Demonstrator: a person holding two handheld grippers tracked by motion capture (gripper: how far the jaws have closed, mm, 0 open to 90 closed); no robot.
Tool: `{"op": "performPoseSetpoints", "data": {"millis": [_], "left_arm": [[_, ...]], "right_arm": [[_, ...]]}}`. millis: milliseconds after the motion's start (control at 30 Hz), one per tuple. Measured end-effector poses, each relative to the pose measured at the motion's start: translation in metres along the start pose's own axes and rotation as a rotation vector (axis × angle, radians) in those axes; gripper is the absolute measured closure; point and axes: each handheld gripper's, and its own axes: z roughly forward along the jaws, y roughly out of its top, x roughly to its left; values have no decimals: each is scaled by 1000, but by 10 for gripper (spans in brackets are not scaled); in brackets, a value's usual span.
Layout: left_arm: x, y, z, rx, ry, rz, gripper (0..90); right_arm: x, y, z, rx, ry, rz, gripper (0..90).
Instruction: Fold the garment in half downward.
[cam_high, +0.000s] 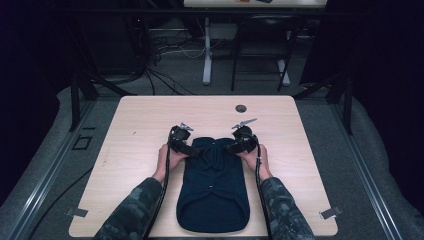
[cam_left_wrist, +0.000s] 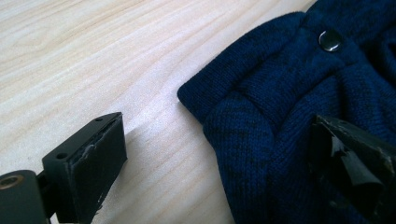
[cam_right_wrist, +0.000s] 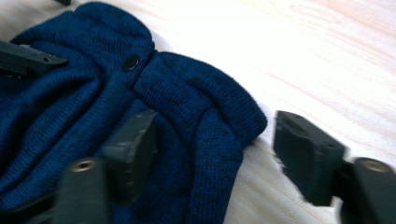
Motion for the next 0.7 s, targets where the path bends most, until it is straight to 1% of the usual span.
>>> {"op": "performPoseSetpoints", "data": {"millis": [33, 67, 100, 133, 167, 233, 267, 300, 367, 400, 433, 467, 500, 567, 600, 633, 700], "left_arm": [[-1, 0, 0, 2, 8, 9, 54], [-3, 0, 1, 4, 21, 18, 63], [-6, -1, 1, 4, 39, 29, 70], [-6, -1, 1, 4, 39, 29, 81], [-6, -1, 1, 1, 39, 30, 81], [-7, -2, 0, -8, 35, 39, 117], [-8, -2, -1, -13, 30, 42, 156], [-10, -3, -2, -16, 26, 52, 177], [-10, -3, -3, -20, 24, 56, 222], [-11, -4, -3, -23, 21, 57, 222], [-12, -4, -4, -28, 11, 66, 265], [-12, -4, -4, -28, 11, 66, 285], [-13, -4, -5, -27, 5, 71, 300], [-14, -4, -5, -28, 0, 72, 338], [-14, -4, -5, -30, -2, 77, 338], [-15, -4, -5, -34, -1, 80, 381], [-16, -5, -6, -38, -12, 91, 412]], "right_arm": [[0, 0, 0, 0, 0, 0, 373], [1, 0, 1, 10, 1, -7, 436], [1, 0, 2, 22, 11, -18, 456], [1, -1, 3, 19, 11, -19, 476], [1, -1, 3, 19, 11, -19, 476], [1, -2, 4, 19, 22, -11, 514], [1, -3, 4, 13, 27, 0, 536], [1, -3, 3, 22, 32, -11, 552], [2, -4, 3, 21, 31, -19, 571], [2, -4, 3, 21, 31, -19, 571], [2, -4, 3, 19, 33, -25, 597], [2, -4, 3, 19, 33, -25, 597], [3, -5, 4, 5, 34, -21, 615], [4, -6, 3, 7, 32, -22, 624], [4, -6, 3, 11, 33, -24, 635], [4, -7, 3, -1, 34, -20, 649], [5, -8, 3, -1, 35, -9, 661]]}}
